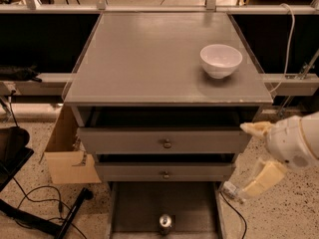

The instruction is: Pick redbull can from bottom drawer and place on counter

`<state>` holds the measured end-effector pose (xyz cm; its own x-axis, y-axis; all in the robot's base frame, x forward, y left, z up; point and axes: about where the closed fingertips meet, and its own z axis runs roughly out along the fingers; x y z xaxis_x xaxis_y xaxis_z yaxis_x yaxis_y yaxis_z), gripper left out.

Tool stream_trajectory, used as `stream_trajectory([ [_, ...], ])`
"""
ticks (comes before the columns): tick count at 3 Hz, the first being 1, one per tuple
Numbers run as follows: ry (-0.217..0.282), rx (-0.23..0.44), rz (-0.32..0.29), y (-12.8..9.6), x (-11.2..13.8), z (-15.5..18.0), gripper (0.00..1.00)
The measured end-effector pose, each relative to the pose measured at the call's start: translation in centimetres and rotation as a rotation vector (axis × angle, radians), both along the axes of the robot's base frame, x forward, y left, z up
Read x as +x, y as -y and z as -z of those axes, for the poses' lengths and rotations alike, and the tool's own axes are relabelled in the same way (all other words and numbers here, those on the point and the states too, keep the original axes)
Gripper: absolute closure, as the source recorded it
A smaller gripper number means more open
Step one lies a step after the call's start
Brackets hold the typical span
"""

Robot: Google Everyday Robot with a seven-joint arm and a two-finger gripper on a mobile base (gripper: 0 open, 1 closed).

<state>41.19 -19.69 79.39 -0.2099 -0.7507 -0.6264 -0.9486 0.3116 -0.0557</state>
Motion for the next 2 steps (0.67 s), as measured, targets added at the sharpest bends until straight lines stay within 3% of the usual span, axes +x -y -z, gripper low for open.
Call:
stream_trajectory([
  [1, 0.018, 0.202, 0.049, -0.6, -0.9, 8.6, 0.00],
  [2, 0.046, 0.358, 0.034, -1.3, -1.2, 17.1, 0.00],
])
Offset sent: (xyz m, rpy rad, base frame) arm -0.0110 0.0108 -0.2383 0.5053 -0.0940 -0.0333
